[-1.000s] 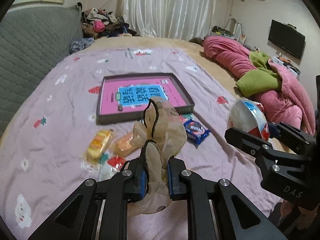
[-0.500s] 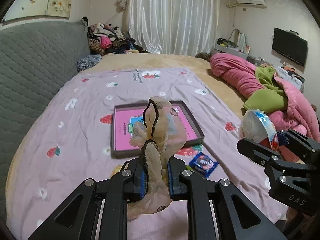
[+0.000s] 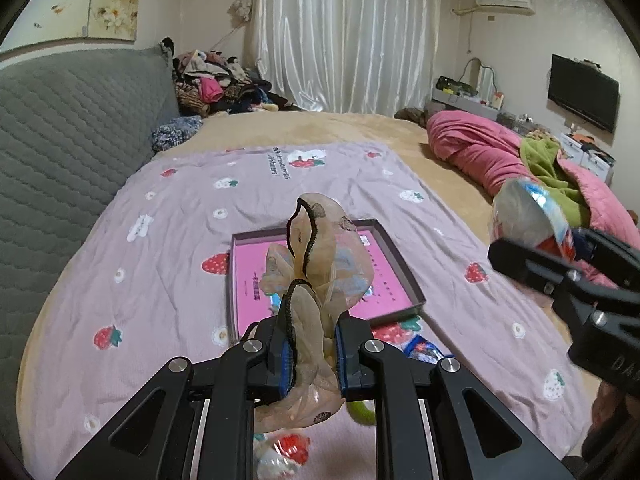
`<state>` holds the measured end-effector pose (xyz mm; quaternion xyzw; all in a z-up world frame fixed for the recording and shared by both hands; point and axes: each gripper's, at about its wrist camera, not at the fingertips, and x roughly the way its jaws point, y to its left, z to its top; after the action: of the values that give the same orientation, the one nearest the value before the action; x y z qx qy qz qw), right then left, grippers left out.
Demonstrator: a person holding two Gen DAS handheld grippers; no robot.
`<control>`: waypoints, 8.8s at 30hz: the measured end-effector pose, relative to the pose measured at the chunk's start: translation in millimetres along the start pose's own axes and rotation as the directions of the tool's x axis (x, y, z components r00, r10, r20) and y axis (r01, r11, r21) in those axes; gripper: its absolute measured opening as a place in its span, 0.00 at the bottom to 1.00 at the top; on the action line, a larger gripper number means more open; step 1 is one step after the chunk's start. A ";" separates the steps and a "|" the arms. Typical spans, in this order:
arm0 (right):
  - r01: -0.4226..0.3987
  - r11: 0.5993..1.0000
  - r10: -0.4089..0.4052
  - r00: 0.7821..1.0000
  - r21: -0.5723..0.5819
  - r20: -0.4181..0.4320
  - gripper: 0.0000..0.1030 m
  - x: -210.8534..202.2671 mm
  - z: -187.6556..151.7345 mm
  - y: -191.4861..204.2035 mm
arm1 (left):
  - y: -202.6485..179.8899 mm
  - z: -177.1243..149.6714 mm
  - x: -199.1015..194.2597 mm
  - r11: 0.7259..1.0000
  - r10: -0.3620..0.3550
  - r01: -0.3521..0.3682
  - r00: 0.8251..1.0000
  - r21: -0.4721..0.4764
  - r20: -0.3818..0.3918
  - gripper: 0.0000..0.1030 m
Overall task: Organize objects
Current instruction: 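Lift and carry the mesh bag and Kinder egg toward the pink tray with both tools, then lower the mesh bag into the tray with left tool while right tool releases the egg there, then withdraw both open tools from the tray back toward the remaining items, then grasp the clear-bagged red-and-white bun with left tool while right tool grasps the walnut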
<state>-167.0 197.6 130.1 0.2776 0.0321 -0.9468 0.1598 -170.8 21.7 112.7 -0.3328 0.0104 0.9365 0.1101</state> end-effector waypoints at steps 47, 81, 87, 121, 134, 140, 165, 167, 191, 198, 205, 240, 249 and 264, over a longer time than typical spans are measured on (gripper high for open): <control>0.040 0.999 -0.045 0.961 -0.021 -0.273 0.50 302.5 -8.2 -78.2 | 60.1 34.1 311.2 0.997 -0.020 0.002 0.966 -0.071 -0.256 0.18; 0.094 0.995 -0.079 0.926 0.024 -0.368 0.71 342.7 -19.4 -106.2 | 59.4 38.9 327.3 0.996 0.083 -0.088 0.948 -0.001 -0.309 0.77; 0.087 0.996 -0.070 0.932 0.033 -0.355 0.77 317.6 -13.0 -104.4 | 59.3 47.4 311.2 0.996 0.077 -0.085 0.946 -0.013 -0.314 0.84; 0.059 0.998 -0.061 0.994 -0.025 -0.087 0.99 38.6 40.0 -8.7 | 27.0 40.6 39.7 0.994 0.103 -0.106 0.990 -0.027 -0.100 1.00; 0.057 0.998 -0.059 0.997 -0.037 -0.056 0.99 -19.9 18.0 17.4 | 24.1 0.5 -49.9 0.993 0.113 -0.114 0.993 -0.033 -0.025 1.00; 0.036 0.998 -0.038 0.998 -0.043 -0.053 0.99 -41.1 -4.4 29.5 | 29.1 -25.4 -64.7 0.993 0.105 -0.107 0.994 -0.044 -0.044 1.00; 0.020 1.000 -0.022 0.996 -0.023 -0.088 0.99 -62.1 -94.3 41.7 | 15.4 -135.8 -60.2 0.996 0.090 -0.091 0.991 -0.005 -0.100 1.00; 0.018 1.000 -0.020 0.996 -0.019 -0.092 0.99 -60.1 -103.9 42.1 | 14.2 -143.2 -58.7 0.996 0.087 -0.087 0.991 -0.002 -0.106 1.00; 0.028 0.999 -0.035 0.983 -0.038 -0.182 0.99 -6.1 -174.8 43.2 | 24.1 -196.6 -8.8 0.999 0.041 -0.042 0.989 -0.007 -0.143 1.00; 0.031 0.999 -0.038 0.977 -0.038 -0.210 0.99 10.1 -186.8 39.6 | 30.6 -204.3 8.2 0.999 0.044 -0.046 0.985 -0.011 -0.164 1.00; 0.033 0.999 -0.041 0.969 -0.034 -0.244 0.99 29.1 -198.0 38.1 | 40.2 -207.5 25.2 0.999 0.023 -0.031 0.983 -0.042 -0.183 1.00; 0.030 1.000 -0.030 0.951 -0.005 -0.309 0.99 92.1 -213.1 29.8 | 42.0 -203.1 83.8 0.994 -0.083 0.068 0.977 -0.082 -0.196 0.96; 0.007 1.000 -0.001 0.944 0.018 -0.330 0.86 101.2 -216.0 27.3 | 37.0 -202.1 93.3 0.992 -0.114 0.098 0.970 -0.083 -0.216 0.64; -0.042 0.999 0.049 0.942 0.027 -0.332 0.49 97.0 -217.3 32.7 | 33.0 -204.7 91.7 0.987 -0.150 0.132 0.964 -0.094 -0.219 0.58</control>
<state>-121.6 171.4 -104.3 0.4357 0.0428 -0.8826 0.1713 -119.9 -11.2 -105.8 -0.4407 -0.0379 0.8822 0.1613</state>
